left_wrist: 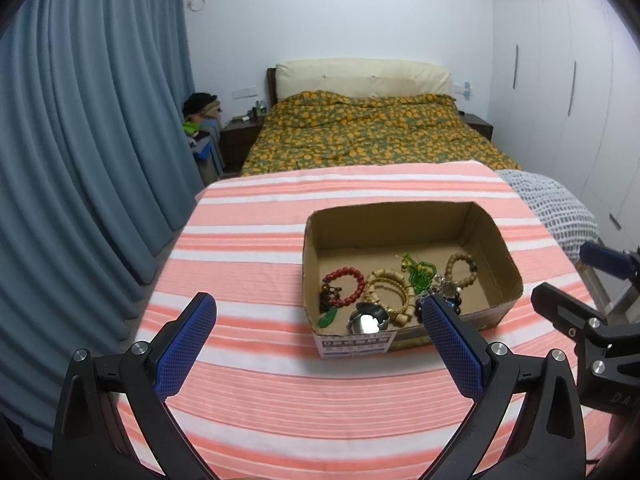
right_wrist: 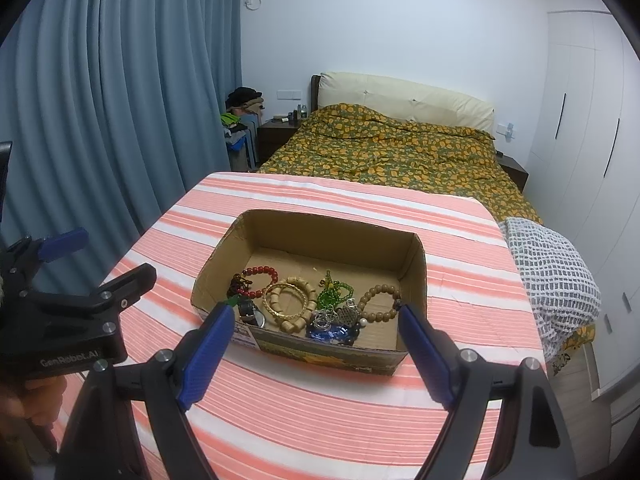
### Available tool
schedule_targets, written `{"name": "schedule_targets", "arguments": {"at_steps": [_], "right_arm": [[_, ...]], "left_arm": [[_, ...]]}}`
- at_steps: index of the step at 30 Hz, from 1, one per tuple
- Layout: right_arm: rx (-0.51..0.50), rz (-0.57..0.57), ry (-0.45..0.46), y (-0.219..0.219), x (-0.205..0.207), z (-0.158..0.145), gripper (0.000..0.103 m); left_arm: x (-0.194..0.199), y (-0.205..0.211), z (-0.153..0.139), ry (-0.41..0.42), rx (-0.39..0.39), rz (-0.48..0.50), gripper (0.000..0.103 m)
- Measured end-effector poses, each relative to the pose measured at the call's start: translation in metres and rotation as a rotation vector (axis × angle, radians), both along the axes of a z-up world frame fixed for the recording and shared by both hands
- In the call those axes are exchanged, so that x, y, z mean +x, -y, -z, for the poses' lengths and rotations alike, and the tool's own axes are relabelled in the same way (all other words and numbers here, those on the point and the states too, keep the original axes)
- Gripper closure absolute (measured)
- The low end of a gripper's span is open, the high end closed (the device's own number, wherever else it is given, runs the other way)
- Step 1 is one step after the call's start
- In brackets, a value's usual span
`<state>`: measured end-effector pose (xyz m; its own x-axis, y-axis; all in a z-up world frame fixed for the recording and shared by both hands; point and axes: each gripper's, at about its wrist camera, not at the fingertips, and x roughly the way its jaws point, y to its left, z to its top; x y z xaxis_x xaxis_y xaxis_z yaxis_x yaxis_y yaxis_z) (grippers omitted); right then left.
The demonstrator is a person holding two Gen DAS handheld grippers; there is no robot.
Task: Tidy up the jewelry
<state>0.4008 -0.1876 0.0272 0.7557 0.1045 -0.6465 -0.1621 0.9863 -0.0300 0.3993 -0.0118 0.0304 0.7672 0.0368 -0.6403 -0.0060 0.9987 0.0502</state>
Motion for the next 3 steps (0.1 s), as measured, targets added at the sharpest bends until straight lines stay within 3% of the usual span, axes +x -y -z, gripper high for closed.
{"name": "schedule_targets", "arguments": {"at_steps": [3], "right_arm": [[0.001, 0.0, -0.002, 0.0005, -0.0002, -0.0001, 0.017]], "left_arm": [[-0.0015, 0.002, -0.0006, 0.005, 0.018, 0.005, 0.0]]}}
